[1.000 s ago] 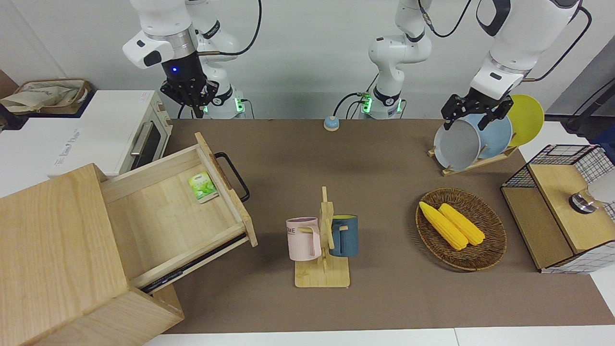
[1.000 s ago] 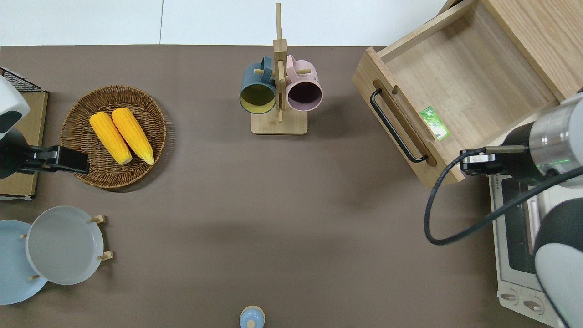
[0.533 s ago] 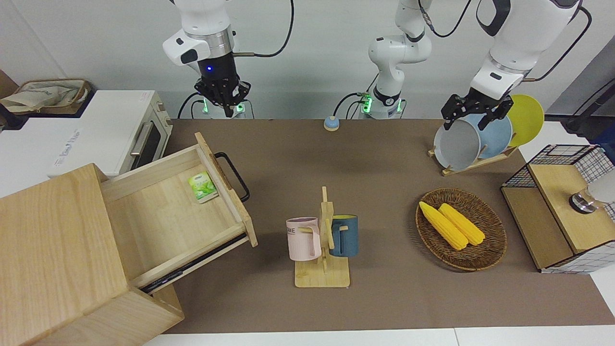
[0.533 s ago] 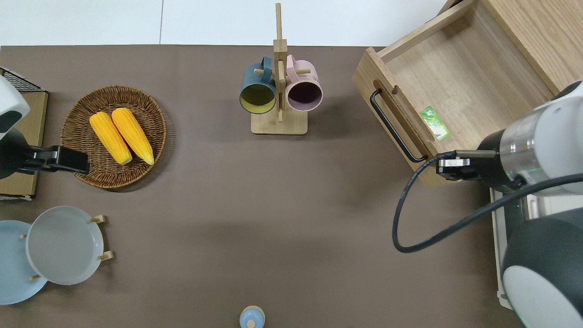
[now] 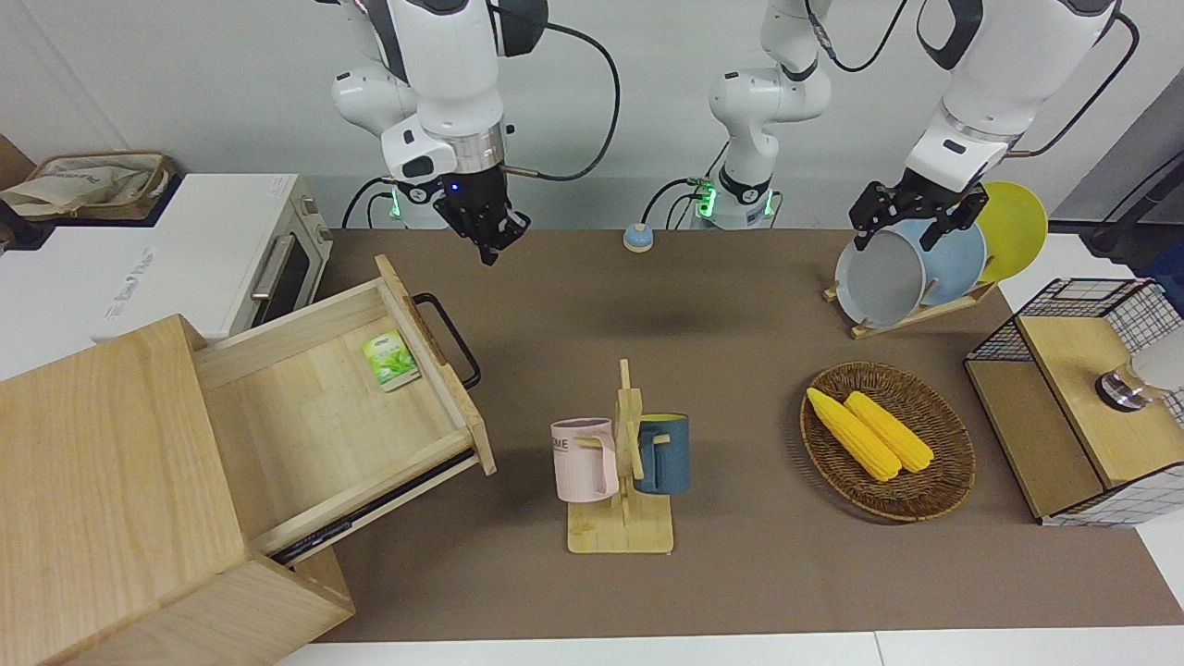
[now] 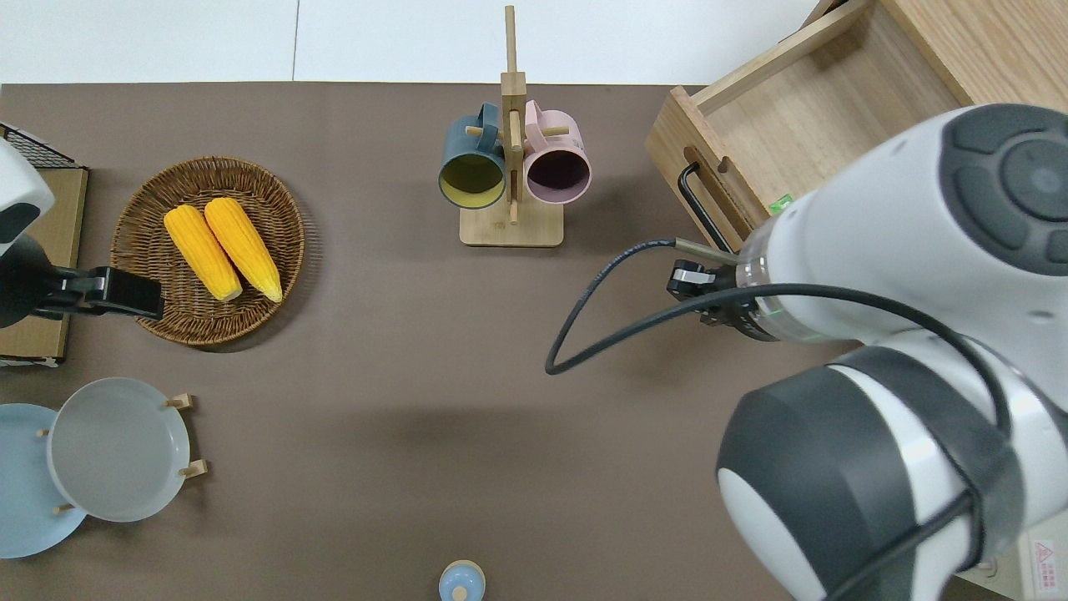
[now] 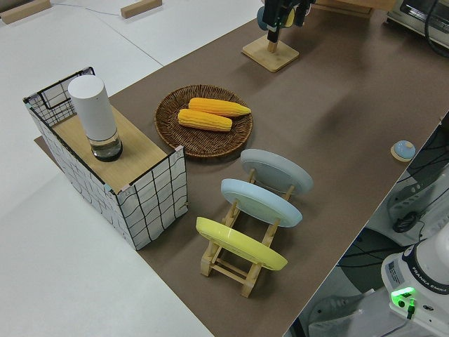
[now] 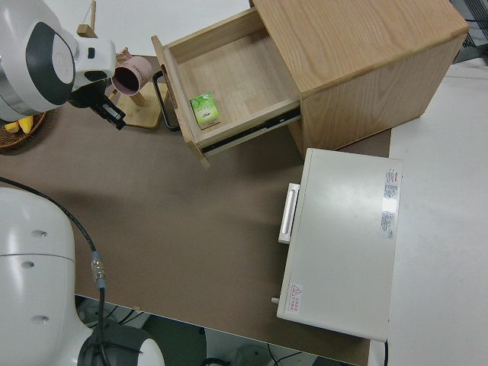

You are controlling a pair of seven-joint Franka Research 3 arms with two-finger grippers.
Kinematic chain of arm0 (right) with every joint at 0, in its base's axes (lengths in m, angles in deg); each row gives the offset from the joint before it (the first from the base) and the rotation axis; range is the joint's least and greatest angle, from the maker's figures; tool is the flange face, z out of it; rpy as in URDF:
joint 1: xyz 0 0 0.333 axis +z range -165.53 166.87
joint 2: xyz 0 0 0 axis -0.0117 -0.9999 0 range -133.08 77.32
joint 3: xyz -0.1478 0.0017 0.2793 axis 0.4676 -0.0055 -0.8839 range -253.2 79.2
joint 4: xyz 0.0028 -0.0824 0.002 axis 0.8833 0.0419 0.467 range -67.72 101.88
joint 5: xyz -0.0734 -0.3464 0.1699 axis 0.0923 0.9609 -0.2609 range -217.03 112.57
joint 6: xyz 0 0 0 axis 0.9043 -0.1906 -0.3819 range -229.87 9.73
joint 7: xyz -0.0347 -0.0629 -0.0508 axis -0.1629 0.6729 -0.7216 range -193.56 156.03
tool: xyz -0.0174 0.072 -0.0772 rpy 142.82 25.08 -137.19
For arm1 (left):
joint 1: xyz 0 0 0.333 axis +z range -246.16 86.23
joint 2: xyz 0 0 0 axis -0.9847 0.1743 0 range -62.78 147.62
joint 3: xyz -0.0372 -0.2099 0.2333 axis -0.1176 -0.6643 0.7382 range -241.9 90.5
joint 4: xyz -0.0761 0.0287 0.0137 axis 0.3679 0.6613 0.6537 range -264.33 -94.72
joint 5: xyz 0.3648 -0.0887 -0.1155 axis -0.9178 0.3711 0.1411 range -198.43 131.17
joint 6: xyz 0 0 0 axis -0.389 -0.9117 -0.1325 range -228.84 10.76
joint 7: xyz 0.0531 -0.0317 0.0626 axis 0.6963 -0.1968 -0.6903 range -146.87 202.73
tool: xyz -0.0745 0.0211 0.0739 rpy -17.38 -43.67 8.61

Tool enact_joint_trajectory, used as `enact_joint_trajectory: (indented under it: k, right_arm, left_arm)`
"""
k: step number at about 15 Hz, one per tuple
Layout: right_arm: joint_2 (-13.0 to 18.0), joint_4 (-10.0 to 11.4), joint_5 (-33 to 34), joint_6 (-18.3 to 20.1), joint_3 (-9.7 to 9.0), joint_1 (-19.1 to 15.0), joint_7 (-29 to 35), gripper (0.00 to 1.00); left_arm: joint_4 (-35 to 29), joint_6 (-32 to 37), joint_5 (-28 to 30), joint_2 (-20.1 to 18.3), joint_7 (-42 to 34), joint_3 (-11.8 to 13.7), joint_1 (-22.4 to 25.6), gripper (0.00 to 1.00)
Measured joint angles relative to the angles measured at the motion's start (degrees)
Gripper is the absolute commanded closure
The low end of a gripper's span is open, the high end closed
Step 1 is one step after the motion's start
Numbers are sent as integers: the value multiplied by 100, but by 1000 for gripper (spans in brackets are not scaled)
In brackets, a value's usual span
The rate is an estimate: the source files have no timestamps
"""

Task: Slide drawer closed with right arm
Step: 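Push the wooden drawer away from the robot with the right arm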

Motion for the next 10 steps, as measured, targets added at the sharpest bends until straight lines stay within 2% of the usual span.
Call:
enact_joint_trajectory:
  k: [3, 5, 7, 10]
  right_arm:
    - [-302, 4, 249, -115, -2, 317, 1188, 1000]
    - [-433, 4, 399, -127, 0, 385, 1741, 1000]
    - [-503, 4, 440, -128, 38, 373, 2076, 1000]
    - [-508, -15, 441, -129, 79, 269, 2199, 1000]
  left_arm:
    - [0, 0, 0, 0, 0, 0, 0, 7]
    - [0, 0, 0, 0, 0, 0, 0, 7]
    - [0, 0, 0, 0, 0, 0, 0, 7]
    - [0, 0, 0, 0, 0, 0, 0, 7]
